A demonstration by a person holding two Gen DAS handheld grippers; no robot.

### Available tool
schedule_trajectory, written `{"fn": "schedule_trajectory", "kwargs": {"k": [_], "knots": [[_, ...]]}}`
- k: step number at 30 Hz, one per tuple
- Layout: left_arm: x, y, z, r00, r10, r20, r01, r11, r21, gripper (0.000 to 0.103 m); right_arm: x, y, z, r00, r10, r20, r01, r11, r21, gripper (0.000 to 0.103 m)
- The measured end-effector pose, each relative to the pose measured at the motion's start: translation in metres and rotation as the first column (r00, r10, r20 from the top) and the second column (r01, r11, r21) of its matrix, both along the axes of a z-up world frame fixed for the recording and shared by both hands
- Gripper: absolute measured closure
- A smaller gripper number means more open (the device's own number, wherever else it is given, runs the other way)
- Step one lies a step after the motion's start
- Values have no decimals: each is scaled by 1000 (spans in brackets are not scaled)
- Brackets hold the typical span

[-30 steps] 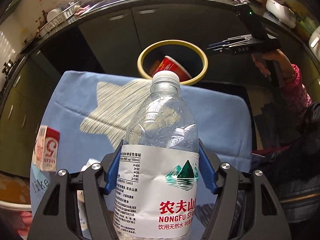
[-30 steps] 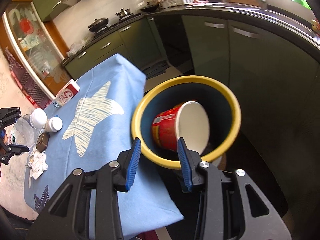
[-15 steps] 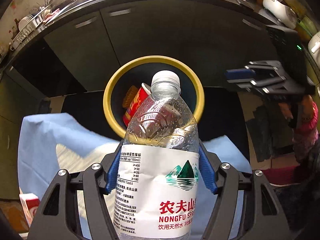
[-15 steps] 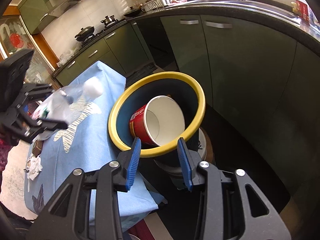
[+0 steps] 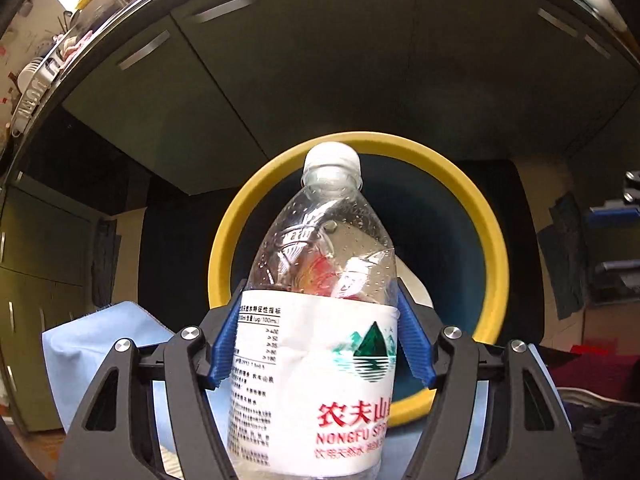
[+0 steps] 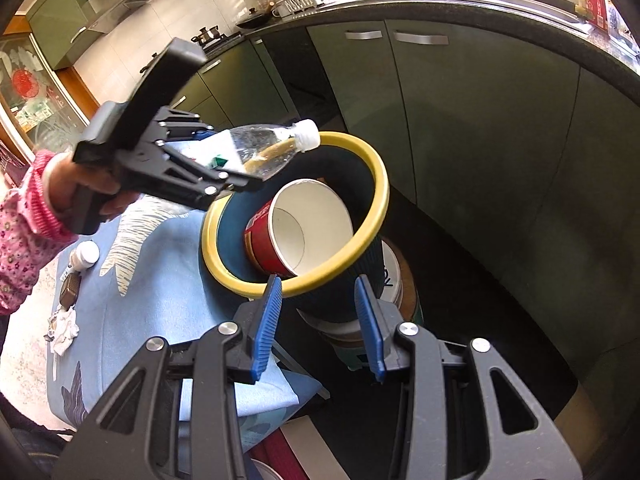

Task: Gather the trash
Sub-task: 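Move the water bottle over the bin and open the left gripper, then grasp the white supplement bottle with the right gripper and lift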

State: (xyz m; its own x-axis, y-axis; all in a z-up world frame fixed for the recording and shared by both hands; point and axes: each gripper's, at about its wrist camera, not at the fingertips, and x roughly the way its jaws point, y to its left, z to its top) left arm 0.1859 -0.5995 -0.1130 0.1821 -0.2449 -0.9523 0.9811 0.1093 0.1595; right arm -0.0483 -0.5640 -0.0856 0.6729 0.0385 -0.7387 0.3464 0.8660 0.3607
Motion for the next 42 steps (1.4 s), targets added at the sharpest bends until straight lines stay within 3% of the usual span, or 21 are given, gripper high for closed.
{"fn": "schedule_trajectory", "kwargs": {"k": [3, 14, 18, 24, 27, 33, 38, 42], "knots": [[4, 6, 2, 1000, 16, 4, -16, 1000, -25, 23, -2, 1, -1, 1000, 2, 1, -2, 1000, 4, 67], [-21, 88, 59, 999, 42, 10, -39, 986, -160, 19, 8, 17, 3, 998, 51, 21, -51, 999, 7, 67], [-38, 136, 89, 996, 85, -2, -83, 968, -235, 18, 12, 25, 8, 997, 71, 31, -71, 997, 2, 67], [-75, 226, 127, 981, 189, -34, -188, 914, -359, 10, 21, 40, 16, 994, 107, 35, -107, 994, -17, 67], [-87, 272, 137, 962, 271, -40, -263, 877, -402, 9, 28, 51, 22, 990, 140, 32, -139, 990, -31, 67], [-110, 376, 135, 896, 434, -94, -423, 770, -478, 6, 59, 90, 34, 966, 256, 26, -254, 965, -64, 67], [-127, 457, 119, 798, 598, -71, -546, 667, -507, 5, 104, 142, 46, 918, 396, 8, -394, 914, -93, 67], [-135, 515, 107, 714, 691, -111, -634, 572, -521, 5, 146, 206, 56, 836, 548, -5, -544, 830, -124, 67]]}}
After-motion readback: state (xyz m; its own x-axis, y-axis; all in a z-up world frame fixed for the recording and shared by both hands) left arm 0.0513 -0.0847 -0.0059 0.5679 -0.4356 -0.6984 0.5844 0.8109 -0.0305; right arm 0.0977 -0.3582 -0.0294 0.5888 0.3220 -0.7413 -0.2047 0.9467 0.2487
